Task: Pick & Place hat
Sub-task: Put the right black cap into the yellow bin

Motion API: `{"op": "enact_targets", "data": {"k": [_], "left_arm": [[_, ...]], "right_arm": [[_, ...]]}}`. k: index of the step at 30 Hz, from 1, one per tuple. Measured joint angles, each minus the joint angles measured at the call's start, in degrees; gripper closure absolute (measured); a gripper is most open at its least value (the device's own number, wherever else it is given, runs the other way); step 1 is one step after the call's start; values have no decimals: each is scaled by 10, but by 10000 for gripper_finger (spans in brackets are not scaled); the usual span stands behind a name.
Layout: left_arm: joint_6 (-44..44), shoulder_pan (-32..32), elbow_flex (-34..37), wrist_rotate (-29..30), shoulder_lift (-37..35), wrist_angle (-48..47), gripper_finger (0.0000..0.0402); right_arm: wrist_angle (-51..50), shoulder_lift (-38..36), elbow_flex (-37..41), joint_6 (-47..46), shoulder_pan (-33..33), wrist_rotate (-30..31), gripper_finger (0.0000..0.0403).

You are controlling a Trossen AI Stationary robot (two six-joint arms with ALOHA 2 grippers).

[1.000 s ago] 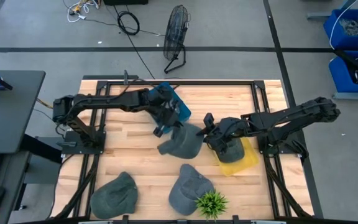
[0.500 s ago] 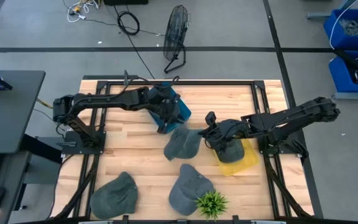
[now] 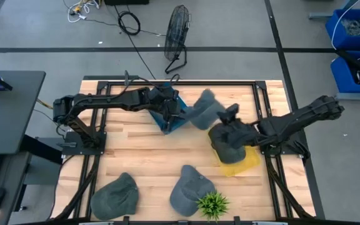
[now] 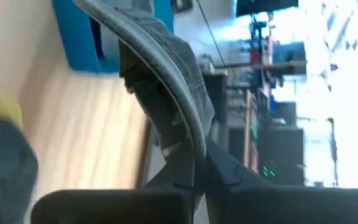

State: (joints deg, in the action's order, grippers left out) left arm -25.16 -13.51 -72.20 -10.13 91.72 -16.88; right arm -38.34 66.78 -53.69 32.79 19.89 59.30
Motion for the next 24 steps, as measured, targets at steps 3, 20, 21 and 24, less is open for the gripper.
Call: {"op": "enact_targets", "data": {"k": [3,20,21,24], "left_arm": [[-1,-5,0,0,0,-1,279],[3,-47,0,0,0,-1,280],[3,-47,0,0,0,-1,280],[5,-47,0,0,0,-1,280]], "right_arm": [[-88,-21,0,-107,33,9,393],[-329,-84,-87,-475,147,-204,393],[-353,-84,-103,-486,149,-207,393],[-454,-84,-160,-542,151,-240,393]]}}
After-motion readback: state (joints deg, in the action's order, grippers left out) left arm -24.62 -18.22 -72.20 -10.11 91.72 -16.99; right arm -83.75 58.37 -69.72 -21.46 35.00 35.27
